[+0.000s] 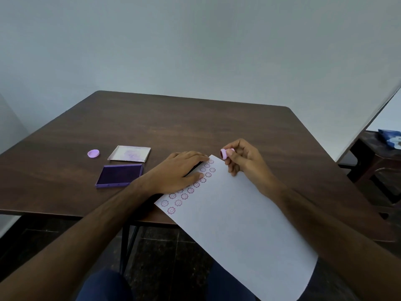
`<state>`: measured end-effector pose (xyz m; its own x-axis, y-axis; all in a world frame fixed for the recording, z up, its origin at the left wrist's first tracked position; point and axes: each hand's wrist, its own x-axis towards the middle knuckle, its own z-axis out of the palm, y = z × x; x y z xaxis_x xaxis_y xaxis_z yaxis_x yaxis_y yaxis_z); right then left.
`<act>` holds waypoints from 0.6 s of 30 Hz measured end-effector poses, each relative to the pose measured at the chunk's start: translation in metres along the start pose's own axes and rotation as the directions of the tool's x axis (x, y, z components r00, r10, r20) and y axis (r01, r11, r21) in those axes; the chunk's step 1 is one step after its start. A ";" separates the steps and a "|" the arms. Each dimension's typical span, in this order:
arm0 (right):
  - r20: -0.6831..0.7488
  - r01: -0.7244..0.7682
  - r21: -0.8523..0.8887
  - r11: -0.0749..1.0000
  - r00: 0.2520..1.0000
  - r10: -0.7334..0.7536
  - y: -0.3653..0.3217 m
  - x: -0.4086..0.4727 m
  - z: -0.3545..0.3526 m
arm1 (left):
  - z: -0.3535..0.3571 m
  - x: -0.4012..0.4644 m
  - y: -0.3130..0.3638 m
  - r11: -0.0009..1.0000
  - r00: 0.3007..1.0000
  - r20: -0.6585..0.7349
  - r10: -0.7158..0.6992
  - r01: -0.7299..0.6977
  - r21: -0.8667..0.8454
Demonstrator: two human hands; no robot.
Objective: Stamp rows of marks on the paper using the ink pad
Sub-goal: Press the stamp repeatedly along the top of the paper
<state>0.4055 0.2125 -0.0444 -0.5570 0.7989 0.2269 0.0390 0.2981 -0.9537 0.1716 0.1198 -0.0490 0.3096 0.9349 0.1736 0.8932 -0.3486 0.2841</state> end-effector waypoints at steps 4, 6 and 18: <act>-0.102 -0.002 -0.109 0.994 0.995 -0.009 0.000 0.017 0.008 | -0.016 0.003 -0.004 0.996 0.992 -0.125 -0.028 0.038 0.079; -0.144 -0.014 -0.132 0.991 0.990 -0.005 -0.001 0.027 0.009 | -0.029 -0.002 -0.014 0.987 0.977 -0.203 -0.059 0.088 0.136; -0.542 -0.213 -0.253 0.944 0.839 0.044 0.015 0.084 0.022 | -0.075 -0.068 -0.098 0.864 0.832 -0.314 -0.458 0.500 0.063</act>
<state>0.3411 0.2725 -0.0435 -0.0166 0.9667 0.2554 0.3658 0.2435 -0.8983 0.0382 0.0855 -0.0180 -0.2542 0.9162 0.3099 0.9469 0.1705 0.2725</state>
